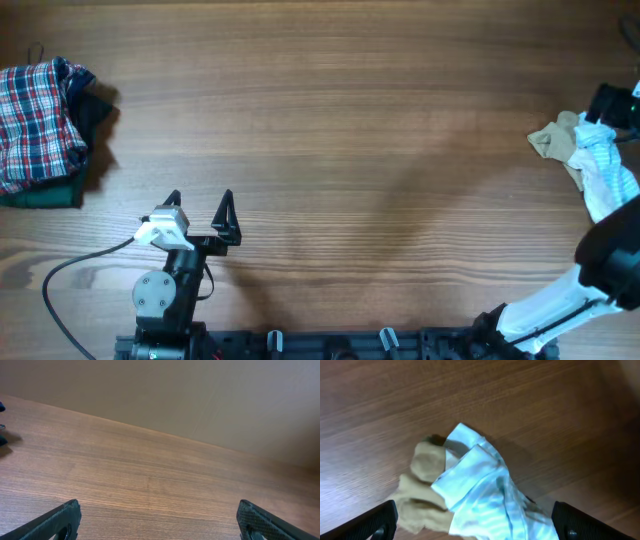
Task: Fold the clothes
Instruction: 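Reach right gripper to the striped pants at right and grasp them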
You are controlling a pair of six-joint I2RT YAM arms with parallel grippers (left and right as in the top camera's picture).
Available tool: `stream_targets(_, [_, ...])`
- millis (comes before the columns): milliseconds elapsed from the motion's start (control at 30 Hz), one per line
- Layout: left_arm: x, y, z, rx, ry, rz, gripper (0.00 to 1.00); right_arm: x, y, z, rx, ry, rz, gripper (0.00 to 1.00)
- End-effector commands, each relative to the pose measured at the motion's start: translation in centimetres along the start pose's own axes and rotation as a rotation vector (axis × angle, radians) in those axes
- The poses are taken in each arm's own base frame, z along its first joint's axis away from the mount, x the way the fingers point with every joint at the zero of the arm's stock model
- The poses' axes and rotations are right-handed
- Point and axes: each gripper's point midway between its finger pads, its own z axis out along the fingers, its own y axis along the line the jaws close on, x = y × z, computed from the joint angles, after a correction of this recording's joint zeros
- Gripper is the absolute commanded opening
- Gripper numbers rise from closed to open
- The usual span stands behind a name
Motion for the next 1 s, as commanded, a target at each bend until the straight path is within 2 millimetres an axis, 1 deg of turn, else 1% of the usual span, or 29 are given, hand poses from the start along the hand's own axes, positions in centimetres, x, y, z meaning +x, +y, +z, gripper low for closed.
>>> stream_targets(0, [0.1, 0.4, 0.0, -0.017, -0.002, 0.005, 1.0, 0.5, -0.3, 2.5, -0.013, 0.034, -0.027, 1.0])
stream_targets(133, [0.1, 0.4, 0.0, -0.017, -0.002, 0.005, 1.0, 1.8, -0.2, 5.1, -0.023, 0.083, -0.018, 1.0])
stream_targets(200, [0.1, 0.4, 0.0, -0.017, -0.002, 0.005, 1.0, 2.2, -0.3, 5.7, -0.023, 0.094, 0.005, 0.99])
stream_targets(367, [0.1, 0.4, 0.0, -0.017, -0.002, 0.005, 1.0, 2.4, -0.4, 6.0, -0.022, 0.102, 0.039, 0.99])
stream_targets(433, [0.1, 0.4, 0.0, -0.017, -0.002, 0.005, 1.0, 2.5, -0.4, 6.0, -0.023, 0.104, 0.04, 0.91])
stream_targets(500, [0.1, 0.4, 0.0, -0.017, -0.002, 0.005, 1.0, 2.5, -0.3, 6.0, -0.025, 0.107, 0.043, 0.77])
stream_targets(533, [0.1, 0.4, 0.0, -0.017, -0.002, 0.005, 1.0, 2.6, -0.2, 6.0, -0.034, 0.107, 0.044, 0.72])
stream_targets(600, [0.1, 0.4, 0.0, -0.017, -0.002, 0.005, 1.0, 2.8, 0.2, 6.2, -0.05, 0.109, 0.046, 0.69])
stream_targets(667, [0.1, 0.4, 0.0, -0.017, -0.002, 0.005, 1.0, 3.1, 0.2, 6.3, -0.052, 0.117, 0.045, 0.7])
stream_targets(700, [0.1, 0.4, 0.0, -0.017, -0.002, 0.005, 1.0, 3.2, 0.3, 6.4, -0.052, 0.118, 0.047, 0.72])
stream_targets(733, [0.1, 0.4, 0.0, -0.017, -0.002, 0.005, 1.0, 3.2, 0.3, 6.4, -0.052, 0.12, 0.049, 0.77])
stream_targets(767, [0.1, 0.4, 0.0, -0.017, -0.002, 0.005, 1.0, 3.3, 0.2, 6.4, -0.049, 0.123, 0.053, 0.89])
stream_targets(800, [0.1, 0.4, 0.0, -0.017, -0.002, 0.005, 1.0, 3.4, 0.2, 6.5, -0.047, 0.126, 0.076, 0.95])
stream_targets(833, [0.1, 0.4, 0.0, -0.017, -0.002, 0.005, 1.0, 3.5, 0.1, 6.5, -0.046, 0.127, 0.098, 0.97])
stream_targets(933, [0.1, 0.4, 0.0, -0.017, -0.002, 0.005, 1.0, 3.8, -0.2, 6.5, -0.044, 0.137, 0.111, 0.96])
stream_targets(967, [0.1, 0.4, 0.0, -0.017, -0.002, 0.005, 1.0, 4.3, -0.3, 6.4, -0.047, 0.156, 0.116, 0.92])
